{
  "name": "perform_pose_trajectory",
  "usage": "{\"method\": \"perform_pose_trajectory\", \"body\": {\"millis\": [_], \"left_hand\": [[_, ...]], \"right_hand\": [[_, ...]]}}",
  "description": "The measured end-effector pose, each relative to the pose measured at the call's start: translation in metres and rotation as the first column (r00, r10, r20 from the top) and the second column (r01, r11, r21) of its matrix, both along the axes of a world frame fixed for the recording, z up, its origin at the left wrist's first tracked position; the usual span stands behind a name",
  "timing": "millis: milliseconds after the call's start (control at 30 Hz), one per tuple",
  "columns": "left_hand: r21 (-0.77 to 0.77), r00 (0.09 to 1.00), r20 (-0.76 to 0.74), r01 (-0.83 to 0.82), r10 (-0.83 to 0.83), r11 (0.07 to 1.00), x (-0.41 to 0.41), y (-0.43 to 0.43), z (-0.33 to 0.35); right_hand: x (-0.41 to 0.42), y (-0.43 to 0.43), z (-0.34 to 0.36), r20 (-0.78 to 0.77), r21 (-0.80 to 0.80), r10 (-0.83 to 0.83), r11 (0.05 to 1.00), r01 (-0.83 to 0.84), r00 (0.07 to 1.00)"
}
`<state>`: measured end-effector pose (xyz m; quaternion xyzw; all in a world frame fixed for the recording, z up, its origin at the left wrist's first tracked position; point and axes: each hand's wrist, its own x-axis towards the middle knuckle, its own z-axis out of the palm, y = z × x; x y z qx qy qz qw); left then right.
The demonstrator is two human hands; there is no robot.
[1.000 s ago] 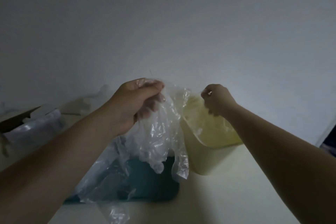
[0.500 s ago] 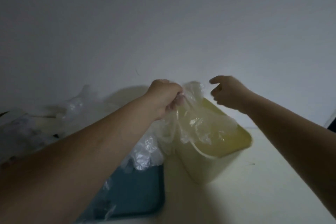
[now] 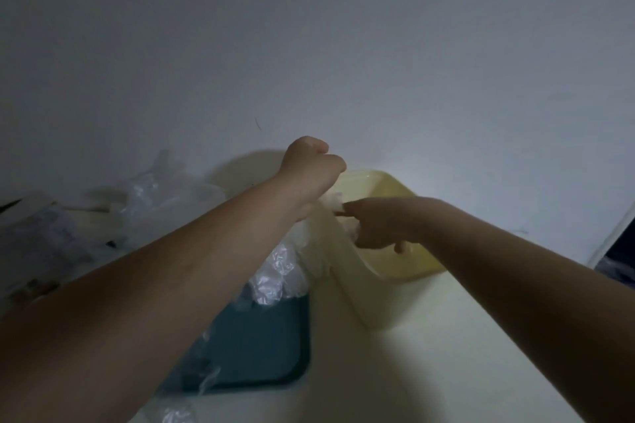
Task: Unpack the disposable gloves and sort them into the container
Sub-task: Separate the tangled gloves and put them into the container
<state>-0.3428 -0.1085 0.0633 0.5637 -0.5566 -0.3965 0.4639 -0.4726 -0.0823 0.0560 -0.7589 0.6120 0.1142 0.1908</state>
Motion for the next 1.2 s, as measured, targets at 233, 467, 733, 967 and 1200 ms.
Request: {"method": "perform_pose_trajectory", "body": {"millis": [233,467,733,967,1200], "left_hand": [[-0.112,1.0,-0.003,-0.023,0.023,0.993,0.031,0.023,-0.003],[-0.25,0.993,0.113,0.061,-0.034,0.966,0.067,0.071,-0.003],[-0.135,0.881,0.455,0.211,-0.129,0.968,0.147,0.135,-0.043],[0.099,0.594,0.748,0.341,-0.296,0.935,0.211,0.169,-0.101],[0.065,0.558,0.764,0.432,-0.323,0.9,0.23,0.175,-0.133]], "right_hand": [[-0.006,-0.021,-0.051,-0.428,-0.032,0.133,0.986,-0.162,0.894],[0.0,-0.007,0.007,-0.314,-0.324,0.083,0.927,-0.189,0.946],[0.09,0.056,0.018,0.121,-0.762,0.25,0.643,-0.071,0.96],[0.149,0.082,-0.056,0.395,-0.278,0.301,0.94,-0.2,0.868],[0.156,0.075,-0.091,0.729,-0.135,0.134,0.99,-0.05,0.671]]}}
